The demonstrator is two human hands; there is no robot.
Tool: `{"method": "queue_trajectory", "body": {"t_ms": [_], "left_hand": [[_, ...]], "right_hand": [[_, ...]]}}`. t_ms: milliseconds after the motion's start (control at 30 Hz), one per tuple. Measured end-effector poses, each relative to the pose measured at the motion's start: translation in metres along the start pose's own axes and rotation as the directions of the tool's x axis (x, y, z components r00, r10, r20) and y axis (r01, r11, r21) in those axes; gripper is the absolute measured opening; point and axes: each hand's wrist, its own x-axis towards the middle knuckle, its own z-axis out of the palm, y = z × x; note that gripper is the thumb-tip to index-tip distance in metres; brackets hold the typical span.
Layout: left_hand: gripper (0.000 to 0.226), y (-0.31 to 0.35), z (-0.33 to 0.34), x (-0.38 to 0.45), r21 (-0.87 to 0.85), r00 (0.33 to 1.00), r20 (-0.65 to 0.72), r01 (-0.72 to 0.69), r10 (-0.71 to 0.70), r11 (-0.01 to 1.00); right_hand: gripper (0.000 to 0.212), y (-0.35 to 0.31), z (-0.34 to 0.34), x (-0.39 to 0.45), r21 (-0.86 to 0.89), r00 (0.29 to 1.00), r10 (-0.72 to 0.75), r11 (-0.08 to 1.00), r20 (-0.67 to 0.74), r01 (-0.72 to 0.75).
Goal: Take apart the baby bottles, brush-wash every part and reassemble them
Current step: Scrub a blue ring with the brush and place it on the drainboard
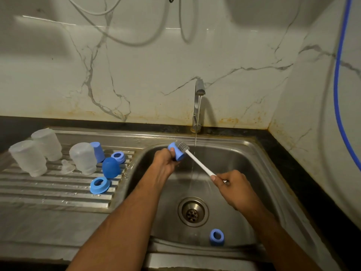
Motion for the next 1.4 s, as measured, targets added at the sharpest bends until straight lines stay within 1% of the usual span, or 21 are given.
{"method": "queue_trajectory", "body": {"t_ms": [67,100,200,267,300,400,433,500,567,633,700,767,867,900,1000,1100,1200,1300,1333,1400], "left_hand": [[0.042,0.008,-0.008,0.009,-0.065,0.999,-0.037,-0.020,0.017,0.998],[0.043,0.007,-0.008,0.009,-0.059,0.999,-0.036,-0.026,0.024,0.998],[0.045,-0.011,0.005,-0.009,0.021,0.999,0.054,0.005,-0.006,1.000],[0.045,-0.018,0.011,-0.017,0.023,0.998,0.068,0.018,-0.019,1.000],[0.044,-0.015,0.011,-0.016,-0.001,0.998,0.065,0.011,-0.011,1.000],[0.043,0.003,0.002,0.003,-0.135,1.000,-0.006,-0.008,0.008,0.991],[0.044,0.006,-0.001,0.007,-0.149,1.000,-0.013,-0.005,0.003,0.989],[0.041,0.004,0.000,0.002,-0.109,1.000,0.007,0.019,-0.018,0.994],[0.039,-0.006,0.006,-0.006,-0.055,0.998,0.057,0.028,-0.025,0.998],[0.040,-0.011,0.009,-0.011,-0.047,0.995,0.091,0.039,-0.035,0.998],[0.036,-0.009,0.008,-0.009,-0.064,0.993,0.111,0.043,-0.035,0.997],[0.030,-0.005,0.007,-0.009,-0.051,0.993,0.105,0.062,-0.056,0.997],[0.029,-0.003,0.005,0.001,0.083,0.999,0.042,0.016,-0.020,0.996],[0.032,-0.003,0.004,0.006,0.152,1.000,0.020,-0.009,0.006,0.988],[0.038,-0.009,0.000,0.013,0.394,0.993,0.013,-0.110,0.115,0.912],[0.037,-0.017,-0.005,0.012,0.596,0.973,0.029,-0.199,0.227,0.778],[0.034,-0.020,-0.008,0.013,0.692,0.953,0.078,-0.264,0.294,0.672],[0.039,-0.025,-0.004,0.009,0.771,0.938,0.203,-0.330,0.282,0.544],[0.040,-0.027,-0.002,0.009,0.784,0.932,0.227,-0.347,0.283,0.515],[0.041,-0.029,-0.003,0.011,0.789,0.925,0.231,-0.360,0.302,0.498]], "right_hand": [[0.031,0.002,0.000,-0.003,-0.005,1.000,0.001,1.000,0.029,-0.001],[0.031,0.003,0.000,-0.003,-0.005,1.000,0.003,1.000,0.026,-0.002],[0.032,0.002,0.002,-0.001,-0.008,1.000,0.017,1.000,-0.026,-0.018],[0.033,0.000,0.002,0.000,0.002,0.999,0.015,1.000,-0.047,-0.015],[0.032,-0.001,0.002,0.000,0.011,0.999,0.012,1.000,-0.045,-0.011],[0.030,0.000,-0.002,-0.002,0.017,1.000,0.008,1.000,0.009,-0.008],[0.030,0.001,-0.002,-0.003,0.019,1.000,0.006,1.000,0.027,-0.006],[0.030,0.003,-0.001,-0.002,0.027,0.999,0.018,0.999,0.034,-0.019],[0.031,0.002,0.001,0.001,0.035,0.999,0.037,0.999,-0.006,-0.037],[0.032,0.002,0.003,0.003,0.037,0.998,0.041,0.999,-0.038,-0.040],[0.032,0.002,0.002,0.003,0.022,0.999,0.030,0.999,-0.038,-0.029],[0.032,0.003,-0.003,0.001,-0.032,0.999,0.013,0.999,-0.042,-0.014],[0.035,0.013,-0.010,0.001,-0.141,0.997,0.024,0.989,-0.069,-0.034],[0.036,0.016,-0.012,0.001,-0.164,0.996,0.037,0.985,-0.078,-0.049],[0.036,0.028,-0.016,0.002,-0.169,0.991,0.083,0.981,-0.102,-0.100],[0.036,0.032,-0.021,0.000,-0.161,0.989,0.108,0.979,-0.101,-0.123],[0.037,0.028,-0.019,0.000,-0.142,0.990,0.087,0.985,-0.111,-0.103],[0.035,0.015,-0.011,0.000,-0.156,0.996,0.044,0.986,-0.072,-0.055],[0.035,0.013,-0.009,0.000,-0.153,0.998,0.035,0.987,-0.060,-0.044],[0.035,0.010,-0.008,0.000,-0.152,0.999,0.015,0.988,-0.044,-0.022]]}}
